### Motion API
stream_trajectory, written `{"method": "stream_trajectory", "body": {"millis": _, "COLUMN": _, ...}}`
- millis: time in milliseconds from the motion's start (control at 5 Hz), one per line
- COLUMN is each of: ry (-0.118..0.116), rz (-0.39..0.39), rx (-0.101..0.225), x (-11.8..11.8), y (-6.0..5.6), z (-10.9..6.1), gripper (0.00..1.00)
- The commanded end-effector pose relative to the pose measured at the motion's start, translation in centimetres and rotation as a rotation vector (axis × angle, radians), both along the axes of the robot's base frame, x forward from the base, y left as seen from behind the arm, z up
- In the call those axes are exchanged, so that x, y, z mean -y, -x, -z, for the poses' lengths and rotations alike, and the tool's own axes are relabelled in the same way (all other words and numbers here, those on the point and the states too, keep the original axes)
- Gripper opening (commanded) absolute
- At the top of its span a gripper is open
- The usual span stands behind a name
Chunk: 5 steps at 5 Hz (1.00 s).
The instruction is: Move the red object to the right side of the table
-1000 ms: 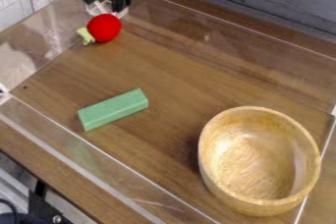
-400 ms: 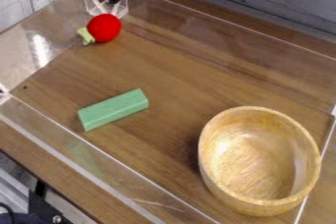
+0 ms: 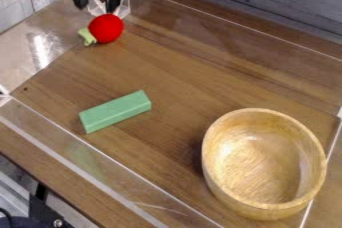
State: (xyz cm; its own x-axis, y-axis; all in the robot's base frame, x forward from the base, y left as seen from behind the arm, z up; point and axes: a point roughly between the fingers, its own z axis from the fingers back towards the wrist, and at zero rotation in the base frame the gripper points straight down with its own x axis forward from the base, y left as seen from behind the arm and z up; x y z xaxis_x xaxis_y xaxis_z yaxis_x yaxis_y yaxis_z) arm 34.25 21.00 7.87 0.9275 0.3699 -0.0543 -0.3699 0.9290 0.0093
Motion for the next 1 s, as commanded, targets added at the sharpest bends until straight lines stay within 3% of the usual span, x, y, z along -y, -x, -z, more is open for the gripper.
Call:
{"method": "stream_trajectory", "body": {"millis": 0, "ry": -0.033, "rz": 0.030, "rx": 0.038, "x": -0.1, "y": -0.9, "z": -1.1, "gripper": 1.00}}
{"method": "stream_trajectory", "body": {"millis": 600, "ry": -0.022, "rz": 0.135, "rx": 0.051, "x": -0.1, "y": -3.1, "z": -0.7, "gripper": 1.00}}
{"method": "stream_trajectory", "body": {"millis": 800, "ry": -0.020, "rz": 0.122, "rx": 0.051, "x": -0.1, "y": -3.4, "z": -0.4, "gripper": 1.00}}
